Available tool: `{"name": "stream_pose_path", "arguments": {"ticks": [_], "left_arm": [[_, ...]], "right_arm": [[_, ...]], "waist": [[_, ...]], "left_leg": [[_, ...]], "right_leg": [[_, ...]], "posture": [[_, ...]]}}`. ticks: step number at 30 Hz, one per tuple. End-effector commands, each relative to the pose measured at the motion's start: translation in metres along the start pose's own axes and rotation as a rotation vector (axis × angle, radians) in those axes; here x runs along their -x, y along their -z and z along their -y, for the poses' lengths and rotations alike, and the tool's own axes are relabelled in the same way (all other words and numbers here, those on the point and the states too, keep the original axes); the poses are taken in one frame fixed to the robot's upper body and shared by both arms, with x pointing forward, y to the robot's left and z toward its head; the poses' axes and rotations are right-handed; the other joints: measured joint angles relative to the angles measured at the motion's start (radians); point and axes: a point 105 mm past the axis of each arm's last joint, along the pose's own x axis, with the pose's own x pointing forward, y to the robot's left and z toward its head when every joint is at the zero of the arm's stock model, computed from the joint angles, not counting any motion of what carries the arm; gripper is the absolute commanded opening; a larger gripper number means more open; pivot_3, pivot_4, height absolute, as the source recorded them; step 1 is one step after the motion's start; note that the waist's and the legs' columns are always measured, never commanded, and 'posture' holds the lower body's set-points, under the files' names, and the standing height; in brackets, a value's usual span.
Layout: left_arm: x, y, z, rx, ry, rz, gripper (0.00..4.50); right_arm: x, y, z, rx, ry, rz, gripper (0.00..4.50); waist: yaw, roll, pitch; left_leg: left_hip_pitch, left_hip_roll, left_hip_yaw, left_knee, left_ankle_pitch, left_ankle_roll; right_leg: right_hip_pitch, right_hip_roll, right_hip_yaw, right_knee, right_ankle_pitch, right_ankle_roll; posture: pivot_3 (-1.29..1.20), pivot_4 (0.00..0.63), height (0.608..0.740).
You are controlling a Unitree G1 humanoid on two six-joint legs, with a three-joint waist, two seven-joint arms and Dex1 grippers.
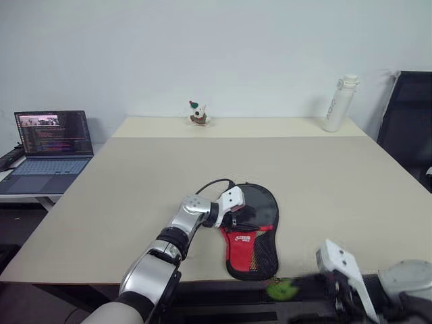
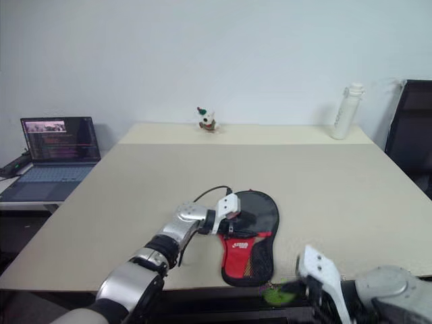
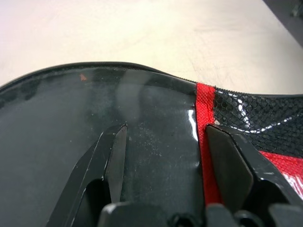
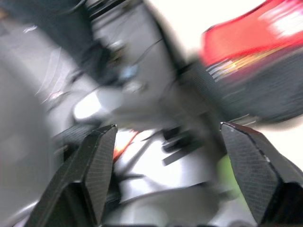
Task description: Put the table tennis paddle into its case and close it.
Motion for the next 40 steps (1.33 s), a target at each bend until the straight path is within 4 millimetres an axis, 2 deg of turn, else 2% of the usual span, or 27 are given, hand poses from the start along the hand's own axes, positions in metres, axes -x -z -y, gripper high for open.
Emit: {"name": "stream_pose_path", "arguments": {"ticks": [1, 5, 9, 12, 16, 18, 19, 22, 24, 28, 33, 35, 38, 40], "left_arm": [[0.013, -0.024, -0.006, -0.004, -0.025, 0.107, 2.86], [0.051, -0.040, -0.007, 0.006, -0.085, 0.174, 2.86], [0.086, -0.037, -0.001, 0.079, -0.174, 0.169, 2.86], [0.101, -0.035, 0.006, 0.122, -0.235, 0.161, 2.86], [0.110, -0.032, 0.007, 0.128, -0.342, 0.145, 2.86], [0.112, -0.033, 0.004, 0.128, -0.385, 0.153, 3.21], [0.113, -0.033, 0.003, 0.131, -0.398, 0.152, 3.41], [0.116, -0.031, 0.003, 0.130, -0.431, 0.142, 4.47], [0.118, -0.029, 0.005, 0.127, -0.436, 0.139, 4.47], [0.112, -0.032, 0.007, 0.108, -0.465, 0.142, 4.47], [0.108, -0.036, 0.012, 0.101, -0.442, 0.139, 4.47], [0.111, -0.034, 0.012, 0.114, -0.443, 0.141, 4.47], [0.119, -0.022, 0.016, 0.135, -0.445, 0.117, 4.47], [0.123, -0.023, 0.013, 0.147, -0.477, 0.129, 4.47]], "right_arm": [[0.005, -0.024, 0.038, 0.047, 0.160, 0.116, 3.61], [0.009, -0.049, 0.077, 0.111, 0.278, 0.250, 3.61], [0.009, -0.059, 0.110, 0.113, 0.314, 0.318, 3.61], [0.005, -0.067, 0.133, 0.122, 0.332, 0.364, 3.61], [-0.005, -0.055, 0.158, 0.138, 0.336, 0.314, 3.61], [-0.010, -0.043, 0.167, 0.128, 0.339, 0.276, 3.65], [-0.012, -0.037, 0.171, 0.117, 0.346, 0.265, 3.81], [-0.015, -0.021, 0.178, 0.106, 0.337, 0.217, 4.50], [-0.013, -0.013, 0.183, 0.102, 0.340, 0.193, 4.50], [0.002, -0.002, 0.196, 0.114, 0.373, 0.154, 4.50], [0.032, -0.010, 0.206, 0.136, 0.430, 0.175, 4.50], [0.036, -0.017, 0.204, 0.152, 0.428, 0.193, 4.50], [0.030, -0.025, 0.194, 0.167, 0.403, 0.223, 4.50], [0.025, -0.032, 0.184, 0.190, 0.360, 0.224, 4.50]], "waist": [[-0.001, -0.001, 0.001], [-0.008, 0.000, 0.002], [-0.010, 0.002, 0.003], [-0.007, 0.003, 0.003], [0.001, 0.003, 0.004], [0.003, 0.003, 0.004], [0.004, 0.003, 0.004], [0.000, 0.003, 0.004], [-0.002, 0.004, 0.004], [-0.004, 0.004, 0.004], [-0.004, 0.004, 0.005], [-0.004, 0.004, 0.005], [-0.009, 0.005, 0.005], [-0.010, 0.005, 0.005]], "left_leg": [[-0.002, 0.000, 0.000, 0.000, 0.000, 0.000], [-0.012, 0.001, 0.001, -0.002, 0.000, 0.000], [-0.013, 0.003, 0.001, -0.002, 0.000, 0.000], [-0.013, 0.003, 0.001, -0.001, 0.000, 0.000], [-0.013, 0.002, 0.001, 0.000, 0.000, 0.000], [-0.013, 0.002, 0.001, 0.001, 0.000, 0.000], [-0.013, 0.002, 0.001, 0.001, 0.000, 0.000], [-0.013, 0.002, 0.002, 0.000, 0.000, 0.000], [-0.013, 0.002, 0.002, 0.000, 0.000, 0.000], [-0.012, 0.002, 0.002, 0.000, 0.000, 0.000], [-0.011, 0.002, 0.003, 0.000, 0.001, 0.000], [-0.011, 0.002, 0.003, 0.000, 0.000, 0.000], [-0.010, 0.002, 0.004, 0.000, 0.000, 0.000], [-0.009, 0.002, 0.004, -0.001, 0.000, 0.000]], "right_leg": [[-0.002, 0.000, 0.000, 0.000, 0.000, 0.001], [-0.016, 0.003, 0.002, 0.004, 0.003, 0.004], [-0.018, 0.005, 0.002, 0.006, 0.003, 0.004], [-0.018, 0.004, 0.002, 0.006, 0.003, 0.004], [-0.017, 0.003, 0.002, 0.005, 0.003, 0.004], [-0.017, 0.003, 0.002, 0.005, 0.003, 0.004], [-0.016, 0.003, 0.002, 0.005, 0.003, 0.004], [-0.017, 0.003, 0.003, 0.005, 0.004, 0.004], [-0.017, 0.003, 0.003, 0.005, 0.005, 0.002], [-0.017, 0.003, 0.003, 0.006, 0.005, 0.000], [-0.016, 0.003, 0.004, 0.007, 0.005, 0.002], [-0.016, 0.003, 0.004, 0.007, 0.005, 0.002], [-0.016, 0.003, 0.004, 0.007, 0.005, 0.002], [-0.016, 0.004, 0.005, 0.007, 0.004, 0.002]], "posture": [[0.00, 0.150, 0.740], [0.00, 0.150, 0.740], [0.00, 0.150, 0.740], [0.00, 0.150, 0.740], [0.00, 0.150, 0.740], [0.00, 0.150, 0.740], [0.00, 0.150, 0.740], [0.00, 0.150, 0.740], [0.00, 0.150, 0.740], [0.00, 0.150, 0.740], [0.00, 0.150, 0.740], [0.00, 0.150, 0.740], [0.00, 0.150, 0.740], [0.00, 0.150, 0.740]]}}
